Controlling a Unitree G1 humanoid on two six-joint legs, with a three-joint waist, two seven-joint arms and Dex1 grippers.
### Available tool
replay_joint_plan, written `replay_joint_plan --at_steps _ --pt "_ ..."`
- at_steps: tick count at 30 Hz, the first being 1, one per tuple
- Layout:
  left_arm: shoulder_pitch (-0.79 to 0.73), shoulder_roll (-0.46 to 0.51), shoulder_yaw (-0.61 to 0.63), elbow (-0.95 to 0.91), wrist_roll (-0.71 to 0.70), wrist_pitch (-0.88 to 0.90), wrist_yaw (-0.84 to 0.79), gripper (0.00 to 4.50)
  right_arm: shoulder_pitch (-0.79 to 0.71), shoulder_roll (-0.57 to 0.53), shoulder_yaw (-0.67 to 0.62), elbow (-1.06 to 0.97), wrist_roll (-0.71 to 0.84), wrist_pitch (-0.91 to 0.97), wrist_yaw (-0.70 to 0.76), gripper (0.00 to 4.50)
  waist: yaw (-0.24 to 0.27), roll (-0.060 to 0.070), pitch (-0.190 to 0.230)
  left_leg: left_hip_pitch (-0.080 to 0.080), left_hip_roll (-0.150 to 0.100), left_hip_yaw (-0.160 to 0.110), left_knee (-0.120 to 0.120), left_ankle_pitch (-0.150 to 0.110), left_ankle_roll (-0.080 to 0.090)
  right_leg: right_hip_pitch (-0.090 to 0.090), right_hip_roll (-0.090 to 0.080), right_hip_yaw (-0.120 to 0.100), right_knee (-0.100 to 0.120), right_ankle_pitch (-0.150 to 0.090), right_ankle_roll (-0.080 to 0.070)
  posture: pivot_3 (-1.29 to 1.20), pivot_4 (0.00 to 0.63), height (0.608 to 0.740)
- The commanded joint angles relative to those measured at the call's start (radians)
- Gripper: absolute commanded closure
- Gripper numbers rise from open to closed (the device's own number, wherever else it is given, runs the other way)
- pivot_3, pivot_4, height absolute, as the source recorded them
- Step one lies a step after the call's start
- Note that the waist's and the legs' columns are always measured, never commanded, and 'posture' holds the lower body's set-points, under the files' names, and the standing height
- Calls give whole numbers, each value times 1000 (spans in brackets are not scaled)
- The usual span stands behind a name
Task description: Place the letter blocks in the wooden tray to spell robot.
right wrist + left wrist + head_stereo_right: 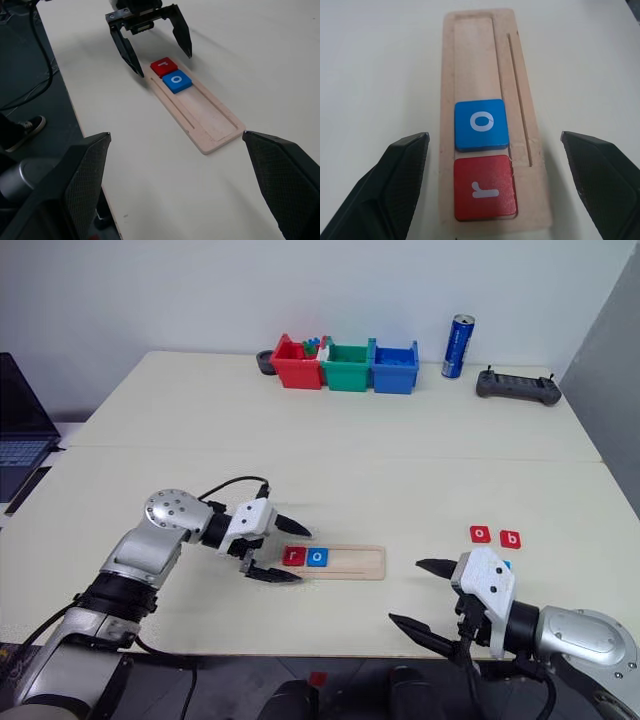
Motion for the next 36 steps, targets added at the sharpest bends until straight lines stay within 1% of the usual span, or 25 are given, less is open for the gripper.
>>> replay_joint_plan --at_steps 1,4,7,10,13,17,20,24,26,28,36 --pt "41 42 80 -100 -54 50 41 35 4 34 -41 -4 7 -24 -32 0 0 0 0 0 0 0 0 0 0 0 0 0 0 0 0 0 150 740" --pt "97 91 145 -146 -98 93 56 35 9 95 -84 14 38 -7 -99 0 -1 0 0 0 1 0 0 0 0 -1 0 0 0 0 0 0 150 740" --pt "179 138 216 -202 -140 127 81 35 21 171 -122 39 21 -13 -182 0 -1 0 1 0 1 0 -1 0 0 -1 0 0 0 0 0 0 150 740" --pt "297 175 283 -292 -197 155 87 35 -12 254 -129 75 -69 -33 -311 0 -3 0 1 0 1 1 -1 0 0 -2 0 1 0 0 -1 0 150 740" --pt "403 171 359 -398 -276 199 118 35 -64 306 -108 131 -171 -13 -434 0 -2 0 1 -1 1 2 -1 0 0 -4 0 1 1 0 -1 0 150 740" --pt "504 180 397 -494 -338 230 123 35 -112 341 -90 195 -242 18 -511 0 -1 1 1 -1 1 2 -2 0 0 -4 0 1 1 0 -1 0 150 740" --pt "541 179 421 -530 -363 234 138 35 -138 365 -116 220 -265 76 -573 0 -1 1 2 -2 1 2 -2 0 0 -5 0 1 1 -1 -1 0 150 740" --pt "577 188 434 -561 -359 234 163 35 -134 376 -139 197 -265 146 -604 0 -2 2 2 -2 1 2 -2 0 0 -5 0 2 1 -1 -1 0 150 740" --pt "589 191 437 -572 -362 236 170 35 -123 385 -167 159 -213 253 -620 0 -3 3 3 -2 1 2 -2 0 0 -5 0 2 1 -1 -1 0 150 740" --pt "595 193 436 -578 -358 234 177 35 -110 376 -181 119 -174 321 -608 0 -2 3 3 -2 1 2 -2 0 0 -5 0 2 1 -1 -2 0 150 740" --pt "581 196 419 -606 -365 254 205 35 -108 365 -214 64 -166 442 -617 0 -4 3 3 -1 1 3 -2 0 0 -5 0 2 0 -1 -1 0 150 740"
